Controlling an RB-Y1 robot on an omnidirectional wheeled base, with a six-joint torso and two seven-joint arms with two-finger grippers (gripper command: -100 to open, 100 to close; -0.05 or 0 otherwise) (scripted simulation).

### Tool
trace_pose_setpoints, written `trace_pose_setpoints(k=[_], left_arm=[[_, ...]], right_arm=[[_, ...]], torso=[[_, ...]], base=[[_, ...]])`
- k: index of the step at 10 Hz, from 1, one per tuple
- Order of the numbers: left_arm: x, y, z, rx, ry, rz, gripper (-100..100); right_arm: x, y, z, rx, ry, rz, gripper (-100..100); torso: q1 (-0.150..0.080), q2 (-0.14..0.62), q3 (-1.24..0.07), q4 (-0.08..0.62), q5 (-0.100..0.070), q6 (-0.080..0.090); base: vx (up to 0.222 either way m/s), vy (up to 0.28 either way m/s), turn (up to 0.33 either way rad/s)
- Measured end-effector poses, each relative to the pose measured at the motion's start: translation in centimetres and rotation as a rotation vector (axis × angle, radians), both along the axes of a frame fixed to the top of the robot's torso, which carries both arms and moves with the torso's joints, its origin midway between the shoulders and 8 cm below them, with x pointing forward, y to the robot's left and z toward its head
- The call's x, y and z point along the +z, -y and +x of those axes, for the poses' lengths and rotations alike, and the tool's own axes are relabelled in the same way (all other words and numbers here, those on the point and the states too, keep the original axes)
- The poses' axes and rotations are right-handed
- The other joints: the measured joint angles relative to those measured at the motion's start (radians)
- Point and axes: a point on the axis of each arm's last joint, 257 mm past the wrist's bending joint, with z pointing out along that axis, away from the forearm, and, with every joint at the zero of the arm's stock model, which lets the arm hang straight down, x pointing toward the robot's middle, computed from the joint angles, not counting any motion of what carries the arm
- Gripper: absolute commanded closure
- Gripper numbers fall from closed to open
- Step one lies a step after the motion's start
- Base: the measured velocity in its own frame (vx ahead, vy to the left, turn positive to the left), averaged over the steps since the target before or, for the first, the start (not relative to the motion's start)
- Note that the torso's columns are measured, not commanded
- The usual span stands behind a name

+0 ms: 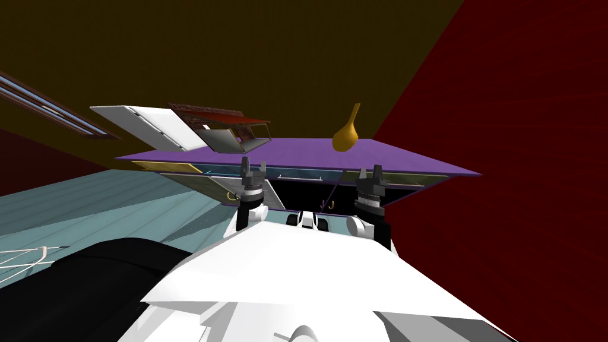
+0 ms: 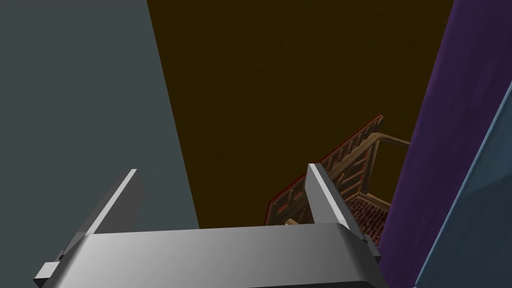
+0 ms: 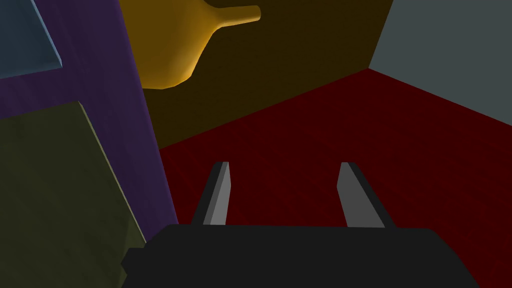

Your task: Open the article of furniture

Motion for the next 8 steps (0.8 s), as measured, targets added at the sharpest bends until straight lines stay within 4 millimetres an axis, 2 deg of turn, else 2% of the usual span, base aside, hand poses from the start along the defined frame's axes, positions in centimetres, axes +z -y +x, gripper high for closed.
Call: trace_pose_setpoints(k=[8], left_arm=[[-5.0,0.2,2.8,-0.022,-0.098,0.060,-100]], right_arm=[[0.0,0.0,0.0,0.000,0.000,0.000,0]], torso=[[0.000,0.000,0.000,0.000,0.000,0.000]], base=[[-0.025,-0.023,-0.011]])
